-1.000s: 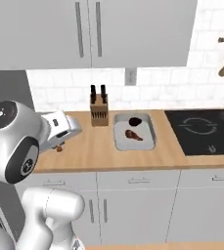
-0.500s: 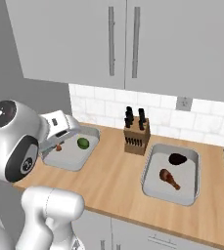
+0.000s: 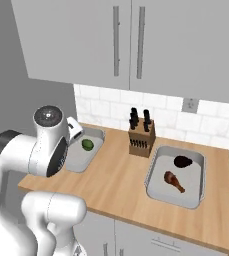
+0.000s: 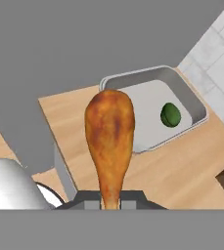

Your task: Place one avocado and one chicken drumstick in each tupperware on the nearby counter, to pack two identical lunches.

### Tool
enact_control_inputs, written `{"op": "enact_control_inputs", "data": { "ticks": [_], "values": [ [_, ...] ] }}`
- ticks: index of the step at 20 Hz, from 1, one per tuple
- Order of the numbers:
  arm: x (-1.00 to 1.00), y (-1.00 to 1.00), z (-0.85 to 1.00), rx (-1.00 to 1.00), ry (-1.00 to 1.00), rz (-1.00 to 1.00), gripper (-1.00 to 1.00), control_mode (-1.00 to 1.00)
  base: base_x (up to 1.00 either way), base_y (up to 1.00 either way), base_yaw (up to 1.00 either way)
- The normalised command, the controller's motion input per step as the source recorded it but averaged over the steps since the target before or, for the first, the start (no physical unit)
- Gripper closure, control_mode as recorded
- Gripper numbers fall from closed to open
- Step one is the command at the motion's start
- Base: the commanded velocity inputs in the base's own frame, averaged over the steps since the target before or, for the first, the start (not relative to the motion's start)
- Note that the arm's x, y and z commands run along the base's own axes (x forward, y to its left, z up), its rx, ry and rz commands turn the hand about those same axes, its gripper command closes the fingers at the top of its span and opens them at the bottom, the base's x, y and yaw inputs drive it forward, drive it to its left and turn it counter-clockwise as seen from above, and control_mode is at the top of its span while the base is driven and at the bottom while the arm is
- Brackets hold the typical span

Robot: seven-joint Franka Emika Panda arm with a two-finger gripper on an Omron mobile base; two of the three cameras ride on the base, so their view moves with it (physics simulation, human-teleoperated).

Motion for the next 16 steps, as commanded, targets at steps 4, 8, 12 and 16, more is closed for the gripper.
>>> {"op": "enact_control_inputs", "data": {
  "ticks": [4, 8, 12, 16],
  "values": [
    [0.76, 0.43, -0.43, 0.0, 0.06, 0.09, 1.0, -1.0, 0.0, 0.0, 0.0],
    [0.71, 0.31, -0.41, 0.0, 0.07, 0.0, 1.0, -1.0, 0.0, 0.0, 0.0],
    [0.62, 0.23, -0.36, 0.0, 0.05, 0.0, 1.0, -1.0, 0.0, 0.0, 0.0],
    [0.58, 0.15, -0.36, 0.0, 0.04, 0.0, 1.0, -1.0, 0.0, 0.0, 0.0]
  ]
}}
